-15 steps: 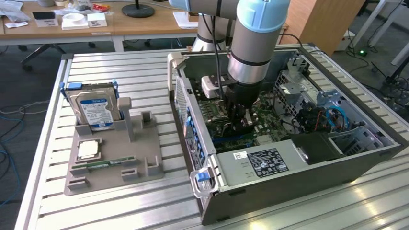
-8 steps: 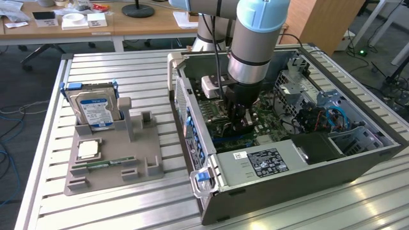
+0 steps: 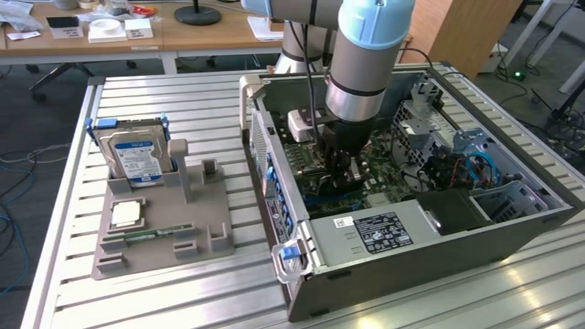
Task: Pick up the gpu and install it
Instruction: 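Insert the gpu into the slot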
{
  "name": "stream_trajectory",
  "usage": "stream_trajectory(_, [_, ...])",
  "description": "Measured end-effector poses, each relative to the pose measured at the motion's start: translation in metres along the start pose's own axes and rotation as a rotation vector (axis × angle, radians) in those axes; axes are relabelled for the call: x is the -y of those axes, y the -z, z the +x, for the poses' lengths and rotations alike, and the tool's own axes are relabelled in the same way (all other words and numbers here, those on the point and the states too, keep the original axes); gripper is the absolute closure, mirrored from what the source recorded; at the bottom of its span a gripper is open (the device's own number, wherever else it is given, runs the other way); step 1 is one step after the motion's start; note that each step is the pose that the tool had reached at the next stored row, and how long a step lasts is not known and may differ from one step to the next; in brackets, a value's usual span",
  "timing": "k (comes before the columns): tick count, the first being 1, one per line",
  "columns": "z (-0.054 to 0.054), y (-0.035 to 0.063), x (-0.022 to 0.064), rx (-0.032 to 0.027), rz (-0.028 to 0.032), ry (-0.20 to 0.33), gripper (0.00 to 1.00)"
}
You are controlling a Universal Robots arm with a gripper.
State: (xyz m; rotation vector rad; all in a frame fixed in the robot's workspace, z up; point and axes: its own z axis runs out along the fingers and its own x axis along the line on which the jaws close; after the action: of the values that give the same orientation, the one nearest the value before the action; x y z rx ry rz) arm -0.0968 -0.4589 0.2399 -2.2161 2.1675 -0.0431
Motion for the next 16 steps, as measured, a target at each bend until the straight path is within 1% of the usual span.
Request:
stream_trajectory(1, [0.0001, 0.0002, 0.0, -0.0004, -0.0001, 0.0, 0.67])
stream_trajectory(2, [0.0002, 0.0006, -0.0001, -0.0013, -0.0007, 0.0, 0.67])
stream_trajectory(6, [0.0002, 0.0014, 0.0, -0.0018, -0.0009, 0.0, 0.67])
stream_trajectory(9, [0.0, 0.0061, 0.0003, -0.0013, -0.0008, 0.0, 0.67])
stream_trajectory(12, [0.0, 0.0086, 0.0005, -0.0011, -0.0007, 0.0, 0.67])
stream_trajectory(16, [-0.0001, 0.0088, 0.0005, -0.0011, -0.0007, 0.0, 0.67])
